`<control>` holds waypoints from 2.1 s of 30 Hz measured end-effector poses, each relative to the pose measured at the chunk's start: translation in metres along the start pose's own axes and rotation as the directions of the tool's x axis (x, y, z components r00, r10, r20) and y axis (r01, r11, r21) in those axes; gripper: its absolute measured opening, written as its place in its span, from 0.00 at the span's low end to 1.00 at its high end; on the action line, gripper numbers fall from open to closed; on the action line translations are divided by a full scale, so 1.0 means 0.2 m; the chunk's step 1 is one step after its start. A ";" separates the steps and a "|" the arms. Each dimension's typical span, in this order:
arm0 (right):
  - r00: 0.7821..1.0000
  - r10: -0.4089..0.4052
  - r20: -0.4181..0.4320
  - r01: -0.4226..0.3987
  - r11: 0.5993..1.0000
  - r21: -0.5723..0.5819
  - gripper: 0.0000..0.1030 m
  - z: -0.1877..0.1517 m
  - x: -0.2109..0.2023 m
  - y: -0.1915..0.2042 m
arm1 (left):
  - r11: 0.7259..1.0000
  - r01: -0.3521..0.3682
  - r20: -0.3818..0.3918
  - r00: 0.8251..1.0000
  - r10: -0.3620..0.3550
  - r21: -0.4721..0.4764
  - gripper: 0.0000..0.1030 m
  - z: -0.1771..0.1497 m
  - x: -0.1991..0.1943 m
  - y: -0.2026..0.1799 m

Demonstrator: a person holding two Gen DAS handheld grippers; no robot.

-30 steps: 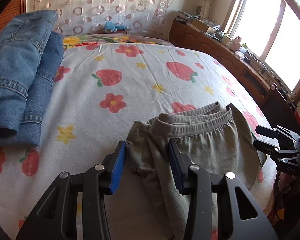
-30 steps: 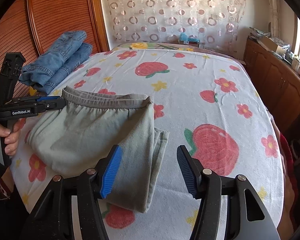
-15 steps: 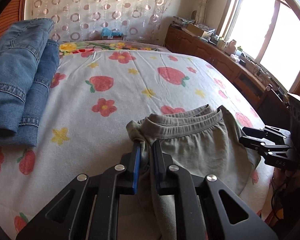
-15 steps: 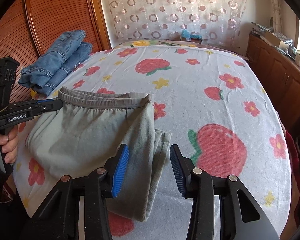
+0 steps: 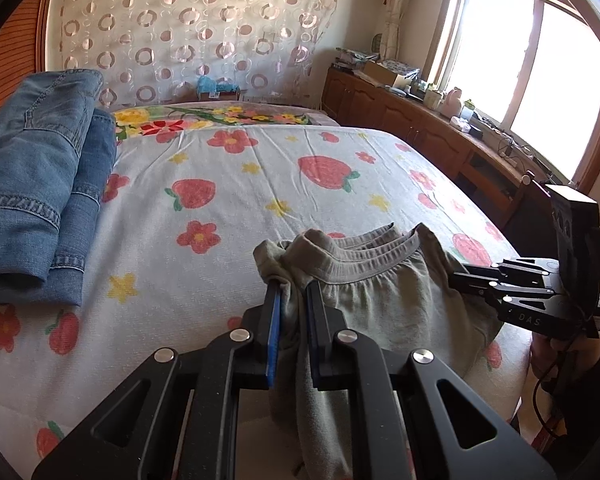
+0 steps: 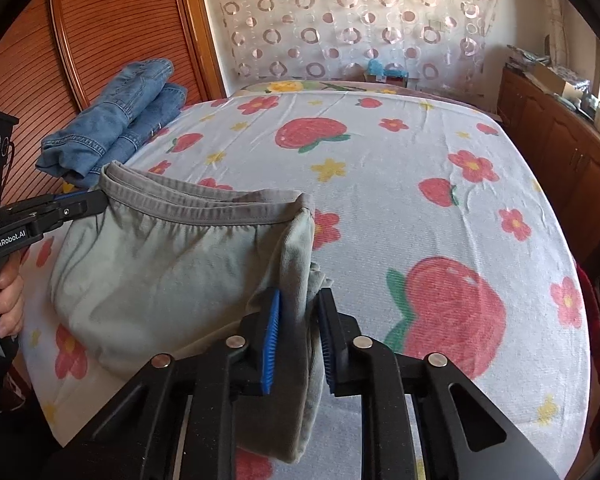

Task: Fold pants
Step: 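Grasp the folded pants edge with the left gripper while the right gripper grasps it, then lift the folded grey-green pants with both grippers and carry them toward the jeans stack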

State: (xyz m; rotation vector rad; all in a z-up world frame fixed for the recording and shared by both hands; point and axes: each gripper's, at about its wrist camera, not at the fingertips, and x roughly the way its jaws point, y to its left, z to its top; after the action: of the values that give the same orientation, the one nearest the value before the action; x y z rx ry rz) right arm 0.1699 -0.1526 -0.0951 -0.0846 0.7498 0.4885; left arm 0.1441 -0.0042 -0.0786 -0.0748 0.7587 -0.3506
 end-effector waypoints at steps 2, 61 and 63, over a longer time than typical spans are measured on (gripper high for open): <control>1.000 0.028 0.001 -0.028 0.999 0.018 0.13 0.00 0.00 -0.01 | 1.000 0.000 0.006 1.000 0.000 0.004 0.12 0.00 -0.01 -0.01; 0.944 0.109 0.313 -0.048 0.979 -0.199 0.08 0.18 -0.27 0.19 | 0.998 -0.054 0.305 0.951 0.044 0.027 0.11 0.15 -0.59 0.06; 0.944 0.120 0.306 -0.056 0.976 -0.211 0.08 0.21 -0.23 0.19 | 0.998 -0.067 0.303 0.951 0.058 0.020 0.11 0.15 -0.58 0.09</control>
State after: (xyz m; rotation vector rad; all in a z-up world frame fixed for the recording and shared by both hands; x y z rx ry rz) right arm 0.1510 -0.1274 -0.0286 -0.1565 0.3869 0.6456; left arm 0.0927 0.0495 0.0167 -0.0741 0.4509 -0.2820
